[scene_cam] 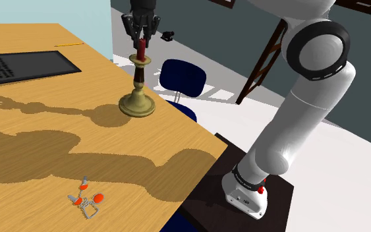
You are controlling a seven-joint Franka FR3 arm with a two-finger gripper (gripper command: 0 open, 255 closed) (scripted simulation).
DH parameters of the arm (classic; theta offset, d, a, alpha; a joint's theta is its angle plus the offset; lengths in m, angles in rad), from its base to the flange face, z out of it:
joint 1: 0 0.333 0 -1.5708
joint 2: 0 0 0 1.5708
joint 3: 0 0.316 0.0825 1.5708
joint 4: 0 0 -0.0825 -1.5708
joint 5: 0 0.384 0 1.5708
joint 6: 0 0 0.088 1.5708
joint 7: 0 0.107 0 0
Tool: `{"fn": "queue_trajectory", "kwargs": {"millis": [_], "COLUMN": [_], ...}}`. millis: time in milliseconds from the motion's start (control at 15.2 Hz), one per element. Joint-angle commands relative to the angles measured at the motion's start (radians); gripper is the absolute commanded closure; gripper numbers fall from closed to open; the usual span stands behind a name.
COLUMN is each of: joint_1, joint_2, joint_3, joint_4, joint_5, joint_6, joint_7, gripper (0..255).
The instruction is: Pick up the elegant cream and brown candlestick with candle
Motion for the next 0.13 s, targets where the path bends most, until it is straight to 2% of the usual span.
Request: {"fn": "queue_trajectory", "kwargs": {"millis": [0, 66], "joint_1": [0.001, 0.001], "joint_2": [0.003, 0.003], "joint_3": [0.001, 0.001], "joint_4": [0.024, 0.024], "joint_5": [-0.001, -0.001], "joint_6": [-0.020, -0.020], "joint_7": [0.001, 0.001], "gripper": [255, 255]}}
